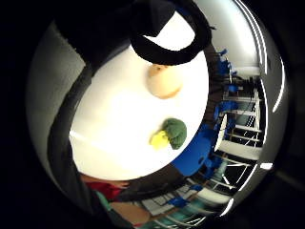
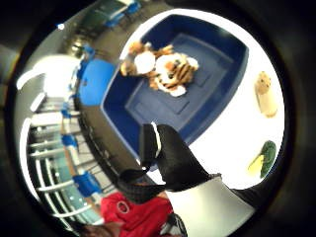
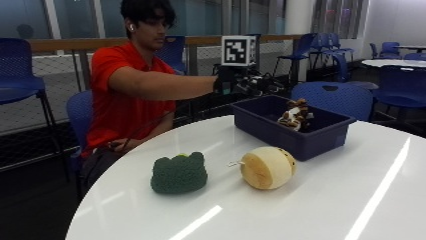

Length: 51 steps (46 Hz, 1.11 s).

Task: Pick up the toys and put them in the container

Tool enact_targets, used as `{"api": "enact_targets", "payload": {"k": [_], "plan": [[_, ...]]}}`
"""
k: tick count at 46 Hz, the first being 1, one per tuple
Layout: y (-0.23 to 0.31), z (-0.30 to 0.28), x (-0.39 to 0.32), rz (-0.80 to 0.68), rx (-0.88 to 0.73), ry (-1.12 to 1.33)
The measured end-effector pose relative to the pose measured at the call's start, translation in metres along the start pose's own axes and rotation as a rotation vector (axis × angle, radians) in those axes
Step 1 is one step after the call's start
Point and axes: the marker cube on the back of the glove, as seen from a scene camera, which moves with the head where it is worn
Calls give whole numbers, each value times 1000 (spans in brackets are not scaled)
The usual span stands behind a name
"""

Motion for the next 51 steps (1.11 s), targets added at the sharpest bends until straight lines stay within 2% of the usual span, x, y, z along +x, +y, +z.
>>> {"api": "enact_targets", "payload": {"k": [4, 8, 28, 37, 51], "plan": [[16, 5, 32, 112, 89, 5], [33, 11, 66, 197, 91, -17], [122, 85, 183, 540, -111, -38], [147, 109, 210, 620, -139, -27], [160, 140, 220, 631, -195, -40]]}}
